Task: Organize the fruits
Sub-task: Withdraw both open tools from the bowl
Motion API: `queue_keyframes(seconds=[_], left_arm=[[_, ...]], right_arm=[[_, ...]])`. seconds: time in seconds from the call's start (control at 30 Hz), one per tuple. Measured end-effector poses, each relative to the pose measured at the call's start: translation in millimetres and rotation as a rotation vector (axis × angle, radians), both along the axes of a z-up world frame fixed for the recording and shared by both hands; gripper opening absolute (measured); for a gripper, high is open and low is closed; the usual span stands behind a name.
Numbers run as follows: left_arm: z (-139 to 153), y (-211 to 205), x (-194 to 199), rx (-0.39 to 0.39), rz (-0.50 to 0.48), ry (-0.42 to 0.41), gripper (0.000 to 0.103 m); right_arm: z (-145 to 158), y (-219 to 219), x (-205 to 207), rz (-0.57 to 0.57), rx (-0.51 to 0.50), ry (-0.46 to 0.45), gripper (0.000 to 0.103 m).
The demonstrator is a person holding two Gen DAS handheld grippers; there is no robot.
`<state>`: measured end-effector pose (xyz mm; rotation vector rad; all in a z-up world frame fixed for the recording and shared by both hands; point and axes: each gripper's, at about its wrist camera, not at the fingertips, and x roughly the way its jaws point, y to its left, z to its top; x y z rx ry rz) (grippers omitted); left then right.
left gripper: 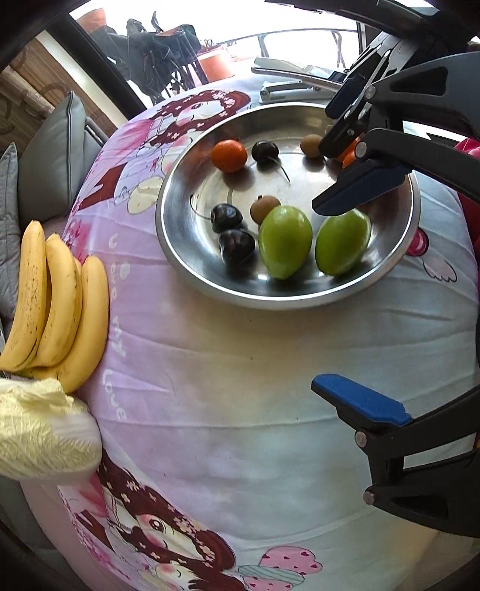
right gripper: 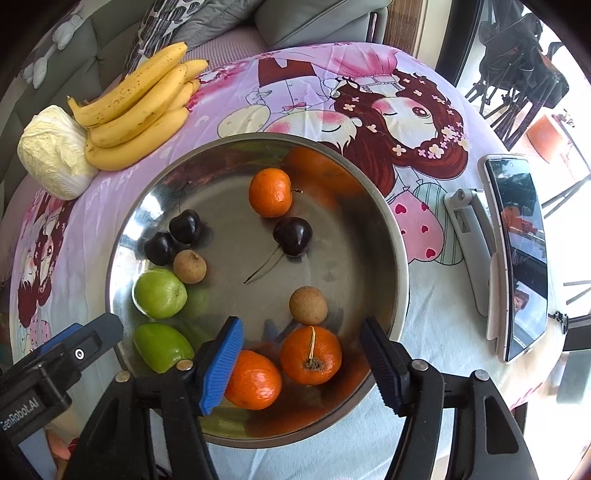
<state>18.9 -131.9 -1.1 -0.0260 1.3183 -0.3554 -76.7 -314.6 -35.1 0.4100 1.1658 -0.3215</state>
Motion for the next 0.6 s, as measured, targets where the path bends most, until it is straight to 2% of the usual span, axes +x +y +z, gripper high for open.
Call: queue_keyframes(seconds=[0.27, 0.6], left_arm=[[-3.9, 31.1, -10.2, 0.042, 0.053, -0.026, 0.088], [4.8, 52.3, -31.1, 0.144, 0.077, -0.091, 0.088]], right_arm=[[3.6, 14.8, -7.2, 0.02, -0.006, -0.004, 0.089], [9.3, 39.4, -18.6, 0.067, -0.024, -0.012, 0.096]])
